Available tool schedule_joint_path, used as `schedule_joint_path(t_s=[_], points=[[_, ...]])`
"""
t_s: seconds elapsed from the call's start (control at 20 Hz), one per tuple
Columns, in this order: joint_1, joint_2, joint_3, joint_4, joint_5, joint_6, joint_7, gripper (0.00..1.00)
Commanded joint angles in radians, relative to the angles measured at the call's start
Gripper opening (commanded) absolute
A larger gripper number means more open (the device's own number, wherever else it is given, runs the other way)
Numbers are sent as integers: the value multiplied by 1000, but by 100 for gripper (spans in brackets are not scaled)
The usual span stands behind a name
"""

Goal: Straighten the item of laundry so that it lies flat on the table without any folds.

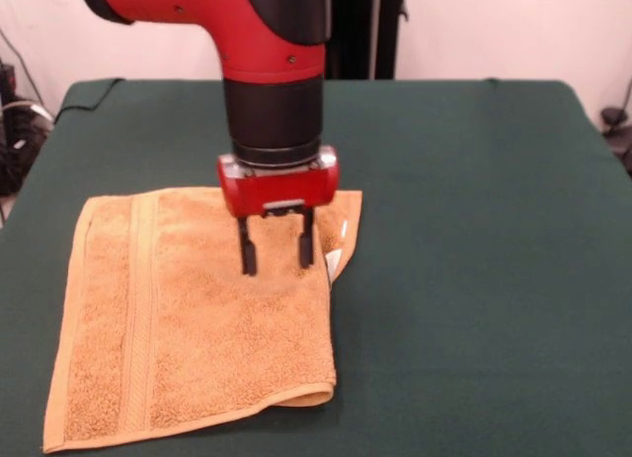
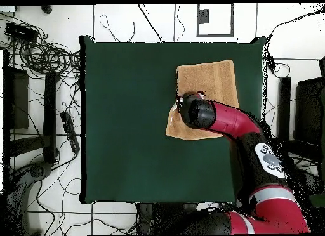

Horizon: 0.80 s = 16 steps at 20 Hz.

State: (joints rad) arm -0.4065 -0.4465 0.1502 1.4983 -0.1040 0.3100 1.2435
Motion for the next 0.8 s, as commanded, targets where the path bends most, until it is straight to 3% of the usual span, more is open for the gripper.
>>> schedule_joint_path(t_s=[0.05,0.8], points=[[-12,3,92,27,-55,86,23,100],[-10,-18,85,28,-77,87,33,100]])
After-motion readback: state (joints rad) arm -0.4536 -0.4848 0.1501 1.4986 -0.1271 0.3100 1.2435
